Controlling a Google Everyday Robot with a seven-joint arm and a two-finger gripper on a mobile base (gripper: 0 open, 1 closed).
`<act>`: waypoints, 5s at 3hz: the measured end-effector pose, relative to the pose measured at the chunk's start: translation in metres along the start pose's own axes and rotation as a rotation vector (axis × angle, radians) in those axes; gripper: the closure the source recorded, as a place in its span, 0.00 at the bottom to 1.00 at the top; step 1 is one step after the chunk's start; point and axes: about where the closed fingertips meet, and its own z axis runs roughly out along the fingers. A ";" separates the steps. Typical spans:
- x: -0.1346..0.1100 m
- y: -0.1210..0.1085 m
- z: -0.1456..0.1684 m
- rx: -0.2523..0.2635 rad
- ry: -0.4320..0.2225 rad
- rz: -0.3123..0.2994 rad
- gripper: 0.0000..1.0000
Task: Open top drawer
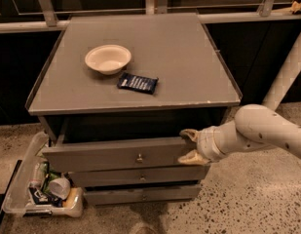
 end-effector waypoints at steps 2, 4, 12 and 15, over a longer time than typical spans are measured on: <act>-0.006 -0.004 -0.008 0.000 0.000 0.000 1.00; -0.016 0.001 -0.015 0.013 -0.013 -0.014 0.82; -0.003 0.284 -0.105 -0.162 -0.131 -0.096 0.88; -0.053 0.093 -0.107 0.036 -0.005 -0.291 0.39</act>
Offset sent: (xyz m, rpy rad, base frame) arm -0.2712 -0.0875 -0.0144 0.0629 0.1294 0.0034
